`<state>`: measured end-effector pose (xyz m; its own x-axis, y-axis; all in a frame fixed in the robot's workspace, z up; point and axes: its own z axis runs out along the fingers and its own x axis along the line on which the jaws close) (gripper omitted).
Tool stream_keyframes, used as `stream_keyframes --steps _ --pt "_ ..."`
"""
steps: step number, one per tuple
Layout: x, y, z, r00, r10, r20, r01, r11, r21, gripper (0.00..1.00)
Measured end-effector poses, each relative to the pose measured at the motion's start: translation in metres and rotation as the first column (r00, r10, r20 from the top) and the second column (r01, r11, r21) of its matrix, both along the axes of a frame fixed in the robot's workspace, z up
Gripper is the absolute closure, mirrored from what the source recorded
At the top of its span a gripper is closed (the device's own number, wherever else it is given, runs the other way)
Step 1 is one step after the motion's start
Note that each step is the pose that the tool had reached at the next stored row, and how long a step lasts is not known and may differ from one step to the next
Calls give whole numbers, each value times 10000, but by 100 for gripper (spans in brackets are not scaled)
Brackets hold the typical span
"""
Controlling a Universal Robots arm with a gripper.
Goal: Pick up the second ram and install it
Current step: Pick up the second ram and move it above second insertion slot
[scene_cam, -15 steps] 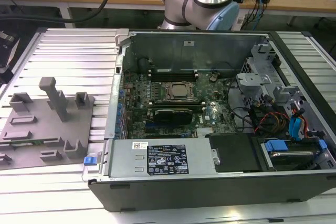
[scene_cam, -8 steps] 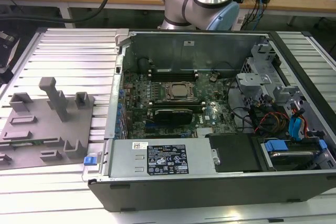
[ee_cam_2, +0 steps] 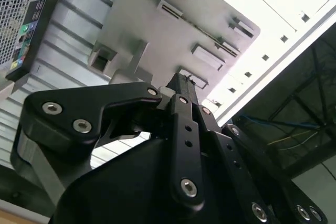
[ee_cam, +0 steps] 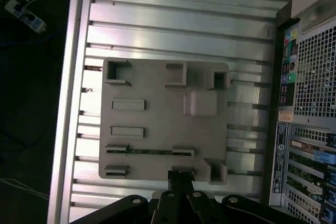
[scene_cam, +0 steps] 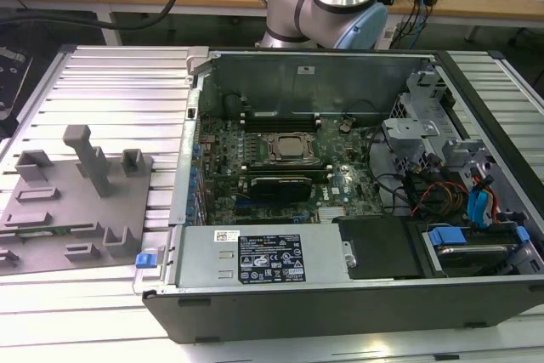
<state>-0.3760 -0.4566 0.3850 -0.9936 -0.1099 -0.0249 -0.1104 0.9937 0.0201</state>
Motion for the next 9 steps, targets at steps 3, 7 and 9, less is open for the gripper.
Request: stream_keyframes --steps 3,7,9 --pt "0 0 0 9987 501 0 -501 9987 0 89" --pt "0 0 0 9936 1127 0 -1127 9936 0 89" --pt "0 0 0 9916 1297 0 -1297 9916 0 89"
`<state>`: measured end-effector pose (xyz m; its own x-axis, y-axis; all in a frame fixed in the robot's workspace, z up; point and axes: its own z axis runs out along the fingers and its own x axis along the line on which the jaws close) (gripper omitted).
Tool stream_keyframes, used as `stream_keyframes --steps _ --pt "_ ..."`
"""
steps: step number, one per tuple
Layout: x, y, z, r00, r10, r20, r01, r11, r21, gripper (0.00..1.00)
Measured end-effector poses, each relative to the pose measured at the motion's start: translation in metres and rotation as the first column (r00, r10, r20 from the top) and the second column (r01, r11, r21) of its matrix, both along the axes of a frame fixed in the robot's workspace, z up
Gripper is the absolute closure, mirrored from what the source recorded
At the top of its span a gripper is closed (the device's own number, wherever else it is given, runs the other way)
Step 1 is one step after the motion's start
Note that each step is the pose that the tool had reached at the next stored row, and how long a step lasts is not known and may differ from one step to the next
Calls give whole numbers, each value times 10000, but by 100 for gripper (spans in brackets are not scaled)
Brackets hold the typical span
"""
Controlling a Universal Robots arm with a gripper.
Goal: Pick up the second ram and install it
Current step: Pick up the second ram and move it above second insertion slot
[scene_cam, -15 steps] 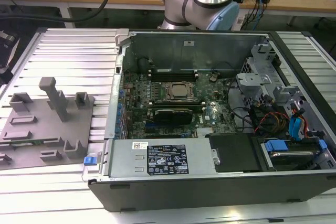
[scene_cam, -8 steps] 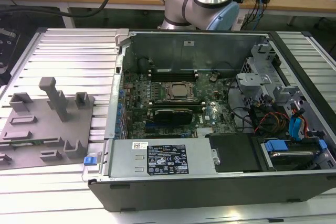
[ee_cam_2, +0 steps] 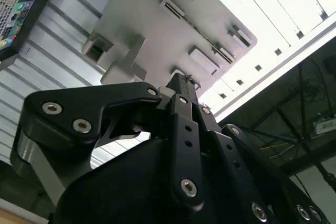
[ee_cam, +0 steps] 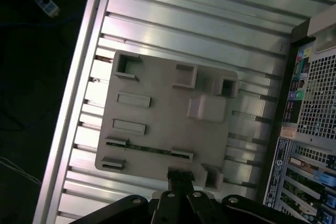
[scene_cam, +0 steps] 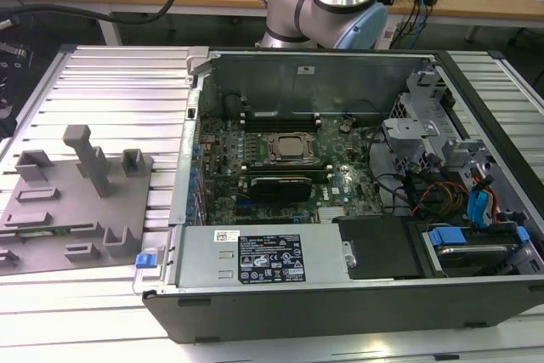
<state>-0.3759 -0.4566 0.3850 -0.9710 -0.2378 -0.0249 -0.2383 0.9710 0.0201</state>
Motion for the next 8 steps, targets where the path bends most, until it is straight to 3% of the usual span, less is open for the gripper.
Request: stream_keyframes --steps 8 --pt "0 0 0 9974 719 0 -719 9974 0 89"
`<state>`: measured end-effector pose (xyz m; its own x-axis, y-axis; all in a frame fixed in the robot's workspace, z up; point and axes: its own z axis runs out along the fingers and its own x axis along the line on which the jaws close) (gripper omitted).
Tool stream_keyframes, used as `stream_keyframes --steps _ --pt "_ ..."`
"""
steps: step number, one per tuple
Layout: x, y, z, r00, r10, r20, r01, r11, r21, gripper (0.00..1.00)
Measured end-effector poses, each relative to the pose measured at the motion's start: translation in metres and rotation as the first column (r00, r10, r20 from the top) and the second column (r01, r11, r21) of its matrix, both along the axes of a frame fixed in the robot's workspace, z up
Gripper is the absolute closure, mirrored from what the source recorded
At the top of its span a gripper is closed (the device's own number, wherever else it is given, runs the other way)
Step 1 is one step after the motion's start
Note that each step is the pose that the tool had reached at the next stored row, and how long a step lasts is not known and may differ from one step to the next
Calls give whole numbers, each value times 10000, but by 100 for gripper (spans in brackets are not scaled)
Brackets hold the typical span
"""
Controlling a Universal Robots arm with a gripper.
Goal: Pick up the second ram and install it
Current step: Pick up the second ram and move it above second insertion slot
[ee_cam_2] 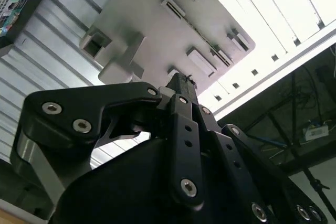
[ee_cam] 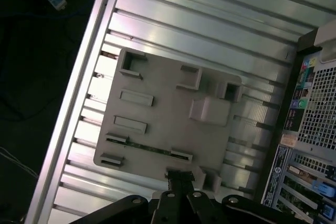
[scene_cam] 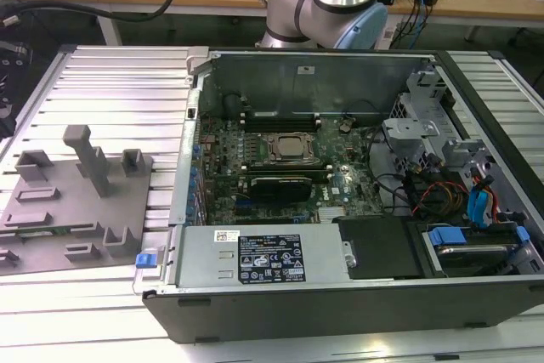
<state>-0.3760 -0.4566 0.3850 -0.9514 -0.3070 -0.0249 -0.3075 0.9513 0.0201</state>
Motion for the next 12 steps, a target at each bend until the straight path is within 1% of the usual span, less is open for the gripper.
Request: stream_keyframes --steps 6,9,12 --pt "0 0 0 9988 496 0 -496 9988 0 89" --pt "0 0 0 9963 860 0 -860 9963 -1 89" --pt "0 0 0 9920 1262 0 -1262 9920 -3 89"
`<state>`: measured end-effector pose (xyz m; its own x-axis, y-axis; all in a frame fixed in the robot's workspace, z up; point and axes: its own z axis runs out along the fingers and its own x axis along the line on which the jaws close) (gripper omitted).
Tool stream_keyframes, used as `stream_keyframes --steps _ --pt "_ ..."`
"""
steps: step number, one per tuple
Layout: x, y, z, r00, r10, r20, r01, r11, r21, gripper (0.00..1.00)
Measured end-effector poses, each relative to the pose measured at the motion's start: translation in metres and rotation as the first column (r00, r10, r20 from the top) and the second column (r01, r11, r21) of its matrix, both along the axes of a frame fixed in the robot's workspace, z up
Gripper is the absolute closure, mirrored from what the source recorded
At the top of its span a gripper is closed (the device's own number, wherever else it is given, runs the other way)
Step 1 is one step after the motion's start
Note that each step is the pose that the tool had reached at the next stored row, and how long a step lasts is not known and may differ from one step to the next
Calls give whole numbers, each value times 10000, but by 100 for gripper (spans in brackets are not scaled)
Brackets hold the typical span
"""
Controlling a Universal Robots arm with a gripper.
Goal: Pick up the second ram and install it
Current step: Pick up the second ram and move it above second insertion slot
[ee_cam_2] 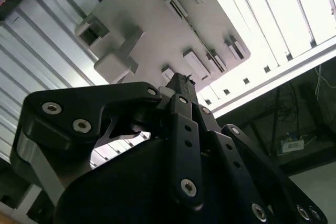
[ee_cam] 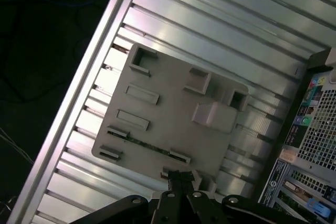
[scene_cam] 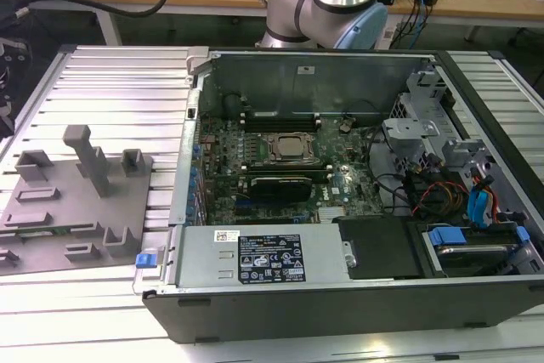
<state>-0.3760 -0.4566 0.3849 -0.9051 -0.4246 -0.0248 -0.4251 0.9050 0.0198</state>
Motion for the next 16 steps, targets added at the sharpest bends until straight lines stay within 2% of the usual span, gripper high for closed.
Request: stream_keyframes --steps 5,9,14,16 --pt "0 0 0 9984 573 0 -573 9984 -3 89" --pt "0 0 0 9954 960 0 -960 9954 -6 89" --pt "0 0 0 9881 1539 -2 -1539 9881 -15 89" --pt "0 0 0 9819 1895 -3 -1895 9819 -23 89"
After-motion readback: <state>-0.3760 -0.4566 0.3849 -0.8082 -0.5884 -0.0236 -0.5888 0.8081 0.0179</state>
